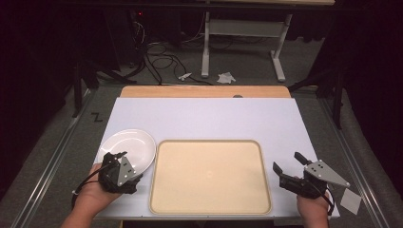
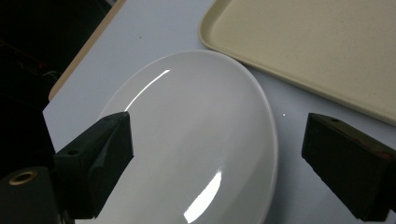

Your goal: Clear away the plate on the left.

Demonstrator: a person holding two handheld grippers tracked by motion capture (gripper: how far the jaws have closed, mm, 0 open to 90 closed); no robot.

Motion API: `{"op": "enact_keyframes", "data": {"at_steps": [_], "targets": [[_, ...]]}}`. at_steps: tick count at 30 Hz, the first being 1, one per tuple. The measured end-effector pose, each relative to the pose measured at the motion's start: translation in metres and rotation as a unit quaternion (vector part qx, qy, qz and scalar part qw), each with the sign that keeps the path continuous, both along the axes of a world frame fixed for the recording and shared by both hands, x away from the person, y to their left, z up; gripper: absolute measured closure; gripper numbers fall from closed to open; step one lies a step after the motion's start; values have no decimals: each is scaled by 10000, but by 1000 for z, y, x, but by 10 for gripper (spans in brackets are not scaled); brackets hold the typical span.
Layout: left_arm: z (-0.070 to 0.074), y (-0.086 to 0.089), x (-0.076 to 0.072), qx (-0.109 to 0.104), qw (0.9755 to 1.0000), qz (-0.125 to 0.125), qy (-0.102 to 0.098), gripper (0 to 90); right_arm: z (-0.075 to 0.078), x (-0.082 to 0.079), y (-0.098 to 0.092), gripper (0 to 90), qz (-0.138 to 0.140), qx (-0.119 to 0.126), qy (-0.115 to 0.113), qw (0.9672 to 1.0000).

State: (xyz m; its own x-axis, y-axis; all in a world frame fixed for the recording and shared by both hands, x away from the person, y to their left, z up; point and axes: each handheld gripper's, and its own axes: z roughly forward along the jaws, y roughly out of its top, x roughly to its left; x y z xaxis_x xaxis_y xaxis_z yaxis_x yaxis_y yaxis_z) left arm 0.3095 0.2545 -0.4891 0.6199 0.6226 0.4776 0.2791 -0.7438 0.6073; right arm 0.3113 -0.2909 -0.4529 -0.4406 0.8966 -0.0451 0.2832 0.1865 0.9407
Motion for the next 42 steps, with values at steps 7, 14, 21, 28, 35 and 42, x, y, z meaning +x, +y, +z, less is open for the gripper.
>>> {"op": "enact_keyframes", "data": {"at_steps": [7, 14, 21, 28, 35, 42], "targets": [[-4, -6, -2, 361, 9991, -155, 135, 128, 0, 0, -1, 162, -5, 24, -7, 10000], [-10, -13, -2, 858, 9957, -278, 209, 160, 0, 0, 0, 162, -1, 17, 5, 10000], [-13, -18, -3, 1219, 9918, -337, 174, 190, 0, 1, -1, 162, 3, 31, 4, 10000], [-15, -19, -3, 1514, 9880, -306, 99, 250, 0, 1, -1, 162, 4, 43, 12, 10000], [-20, -23, -1, 1866, 9819, -261, 173, 288, 0, 1, -1, 162, -10, 36, 17, 10000], [-21, -25, -1, 1961, 9803, -149, 191, 317, 1, 0, -1, 162, 16, 69, -16, 10000]]}}
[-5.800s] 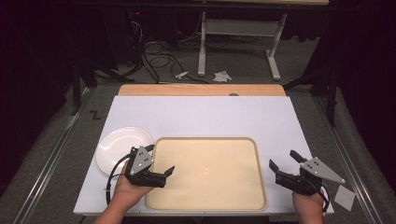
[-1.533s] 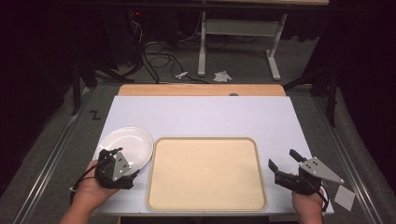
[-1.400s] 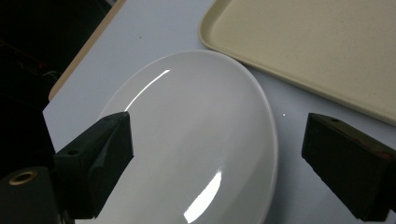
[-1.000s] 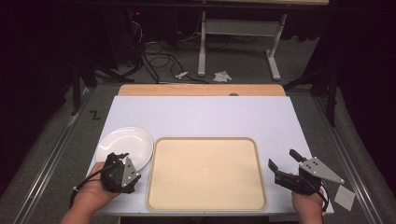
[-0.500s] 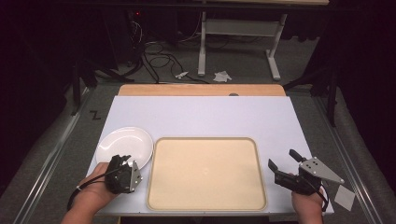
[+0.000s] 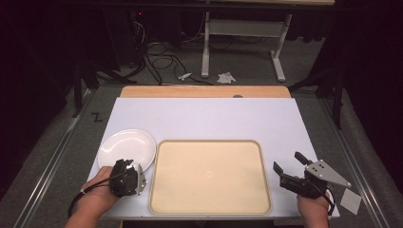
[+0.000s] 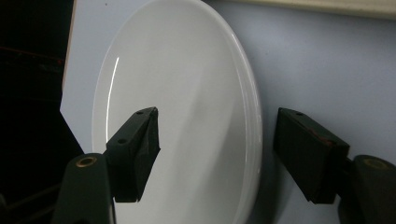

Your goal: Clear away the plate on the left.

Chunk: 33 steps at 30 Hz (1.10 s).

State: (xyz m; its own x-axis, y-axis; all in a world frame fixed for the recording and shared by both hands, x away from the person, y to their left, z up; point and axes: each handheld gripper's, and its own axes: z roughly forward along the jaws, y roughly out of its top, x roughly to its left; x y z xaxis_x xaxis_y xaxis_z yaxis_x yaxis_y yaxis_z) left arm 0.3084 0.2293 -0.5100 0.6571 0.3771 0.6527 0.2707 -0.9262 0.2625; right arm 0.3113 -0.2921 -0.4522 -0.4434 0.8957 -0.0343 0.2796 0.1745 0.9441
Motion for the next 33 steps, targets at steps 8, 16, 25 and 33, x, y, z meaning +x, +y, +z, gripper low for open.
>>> {"op": "enact_keyframes", "data": {"at_steps": [8, 16, 25, 33], "targets": [[0, 2, 3, -52, 9999, 147, 48, 346, -2, 1, 0, 163, -50, 25, 84, 9999], [-2, 3, 6, -39, 9999, 118, 58, 440, -2, 1, 0, 162, -62, 7, 58, 10000], [-2, 1, 7, -177, 9993, 205, 274, 555, -2, 0, -2, 163, -87, 53, 76, 9999], [-2, 2, 6, -194, 9992, 217, 276, 581, -2, -1, -2, 162, -97, 34, 56, 9999]]}}
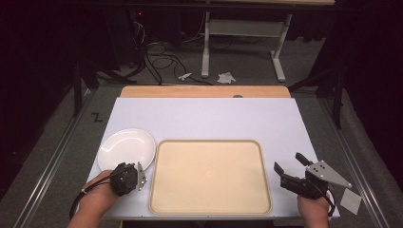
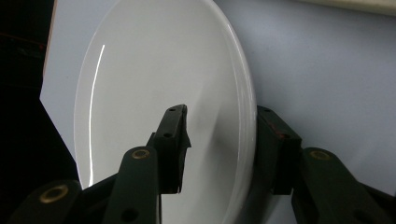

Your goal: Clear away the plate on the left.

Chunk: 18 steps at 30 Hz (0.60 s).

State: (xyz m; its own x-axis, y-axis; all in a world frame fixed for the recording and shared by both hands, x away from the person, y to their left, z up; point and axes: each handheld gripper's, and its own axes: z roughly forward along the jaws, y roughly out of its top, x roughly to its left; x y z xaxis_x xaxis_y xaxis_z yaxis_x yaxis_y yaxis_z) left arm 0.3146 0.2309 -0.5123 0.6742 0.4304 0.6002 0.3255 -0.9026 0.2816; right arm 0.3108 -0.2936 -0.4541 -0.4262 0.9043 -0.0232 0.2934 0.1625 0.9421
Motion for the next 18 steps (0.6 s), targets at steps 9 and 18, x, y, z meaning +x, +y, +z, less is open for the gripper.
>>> {"op": "enact_keyframes", "data": {"at_steps": [9, 18], "targets": [[-1, 1, 0, -232, 9996, 139, 40, 618, 0, 0, 0, 163, 10, 5, 17, 10000], [0, 5, 1, -373, 9992, 143, 94, 627, -1, 0, 1, 163, 14, -6, 32, 10000]]}}
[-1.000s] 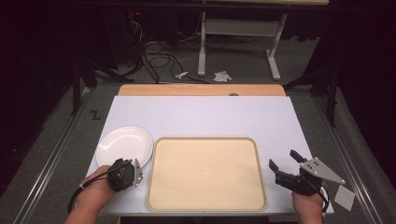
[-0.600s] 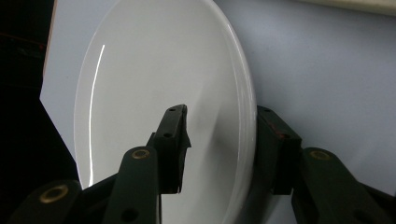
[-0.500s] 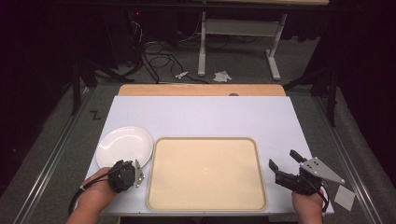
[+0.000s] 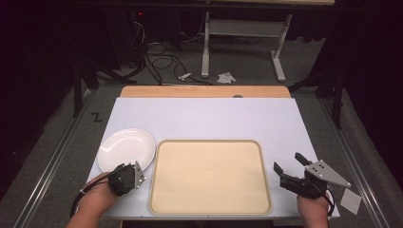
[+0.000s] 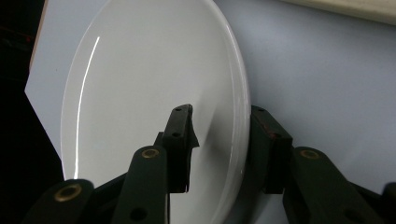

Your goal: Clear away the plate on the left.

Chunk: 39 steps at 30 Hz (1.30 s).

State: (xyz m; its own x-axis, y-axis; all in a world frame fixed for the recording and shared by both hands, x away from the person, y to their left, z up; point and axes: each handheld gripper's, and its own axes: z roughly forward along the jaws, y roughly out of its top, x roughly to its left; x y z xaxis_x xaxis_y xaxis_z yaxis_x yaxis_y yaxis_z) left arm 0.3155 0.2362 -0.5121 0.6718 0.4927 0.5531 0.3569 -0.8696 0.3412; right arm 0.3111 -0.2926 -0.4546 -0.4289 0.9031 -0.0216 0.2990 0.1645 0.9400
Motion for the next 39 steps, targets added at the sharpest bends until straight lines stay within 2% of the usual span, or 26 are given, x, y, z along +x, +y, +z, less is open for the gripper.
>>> {"op": "enact_keyframes", "data": {"at_steps": [4, 10, 14, 22, 35, 39], "targets": [[0, 0, 0, -24, 10000, 11, -6, 621, 0, 0, 0, 163, -1, 7, -1, 10000], [-1, 4, -1, -220, 9998, 19, 29, 661, -1, 0, 0, 163, 7, 6, 13, 10000], [-1, 3, -1, -220, 9998, 21, 25, 669, -2, 0, 0, 163, -9, 41, 77, 10000], [-2, 3, -2, -220, 9998, -13, 38, 716, -1, 0, -2, 163, -33, 84, 23, 10000], [-3, 4, -3, -266, 9996, 7, 30, 718, -2, 1, -3, 163, -32, 70, 35, 10000], [-3, 2, -3, -213, 9998, 5, 25, 732, -1, -1, -3, 163, -68, 92, 31, 9999]]}}
